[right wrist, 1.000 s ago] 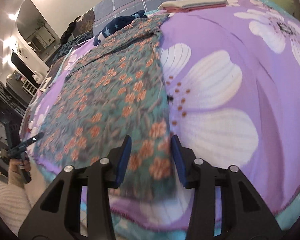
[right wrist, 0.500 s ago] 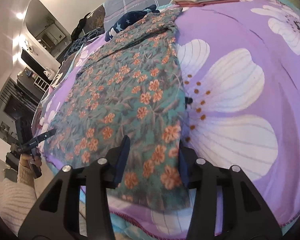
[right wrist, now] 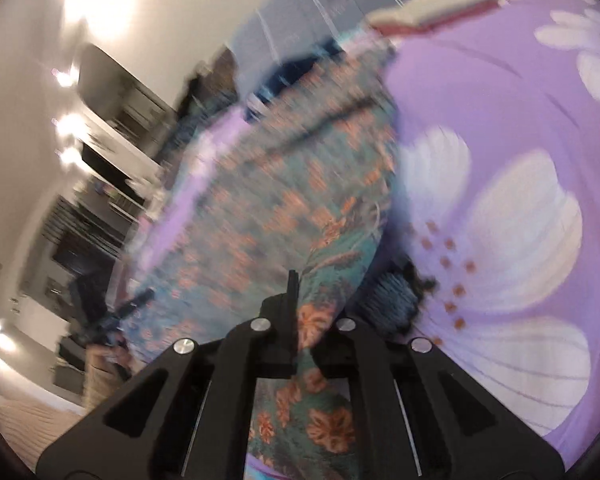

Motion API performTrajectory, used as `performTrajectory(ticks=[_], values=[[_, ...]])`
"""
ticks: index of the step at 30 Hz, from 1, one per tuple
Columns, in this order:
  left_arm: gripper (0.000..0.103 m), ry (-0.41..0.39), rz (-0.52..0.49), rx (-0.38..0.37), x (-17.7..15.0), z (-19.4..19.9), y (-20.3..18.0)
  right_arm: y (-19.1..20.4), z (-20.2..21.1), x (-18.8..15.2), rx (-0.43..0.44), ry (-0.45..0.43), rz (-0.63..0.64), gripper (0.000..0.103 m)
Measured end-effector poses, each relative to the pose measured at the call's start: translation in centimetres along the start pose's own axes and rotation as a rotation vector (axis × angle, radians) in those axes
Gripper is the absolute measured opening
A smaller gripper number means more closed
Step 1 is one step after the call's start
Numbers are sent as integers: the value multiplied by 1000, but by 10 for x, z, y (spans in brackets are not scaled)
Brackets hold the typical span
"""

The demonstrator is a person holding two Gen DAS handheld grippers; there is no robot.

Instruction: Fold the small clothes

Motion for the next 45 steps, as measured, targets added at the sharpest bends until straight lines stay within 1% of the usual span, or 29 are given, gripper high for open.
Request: performTrajectory(ticks=[4,6,8,10,11,12,13,14,15,17,21,23,25,29,32,36,40,41,43,45], values=[[2,-60,-65,1,28,18,-14,20,11,10,68,-36,2,3],[2,-95,-85,10,40,31,-20,29,24,15,99,-79,-1,3],[2,-138,-109,4,51,48,-29,48,54,19,167,-156,8,3],[2,-198,-143,9,63,74,-43,68,88,20,212,-232,51,3],[2,-219,-165,19,65,85,-50,77,105,18,214,-272,92,3],[3,-235,-190,35,67,95,-56,84,121,16,180,-315,147,3],[3,-244,-213,46,68,102,-62,87,128,15,143,-331,181,3],[3,-245,-219,43,67,104,-64,86,129,14,119,-327,191,4],[3,-239,-219,42,65,102,-65,80,125,14,95,-311,179,4],[3,-203,-199,47,60,85,-58,67,109,17,68,-284,137,4],[3,-129,-140,77,50,53,-32,41,72,26,51,-236,43,4],[3,-87,-108,71,45,39,-20,27,58,29,11,-217,23,4],[3,-64,-88,72,39,31,-14,21,48,27,0,-206,12,4],[3,-63,-63,61,42,23,-6,10,31,34,-9,-194,-11,4],[3,-59,-54,65,52,14,2,7,25,44,-9,-195,-19,4],[4,-65,-46,70,69,4,12,4,13,72,0,-217,-44,5],[4,-92,-50,78,99,-10,26,0,-10,108,-38,-232,-43,5],[4,-96,-51,87,106,-15,32,-1,-14,113,-45,-233,-38,5],[4,-96,-26,99,115,-30,49,-11,-35,130,-63,-221,-50,6],[4,-75,7,124,115,-52,71,-29,-58,138,-101,-193,-70,7]])
Point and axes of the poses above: each gripper's, at about its wrist camera, not at the fingertips, and z roughly against the way its jaws point, y to its left, x to its top, the point moved 10 cm from there along -z, roughly the way its jaws point, and after that the axes turned 9 degrees about -z, right-handed, at the moved point
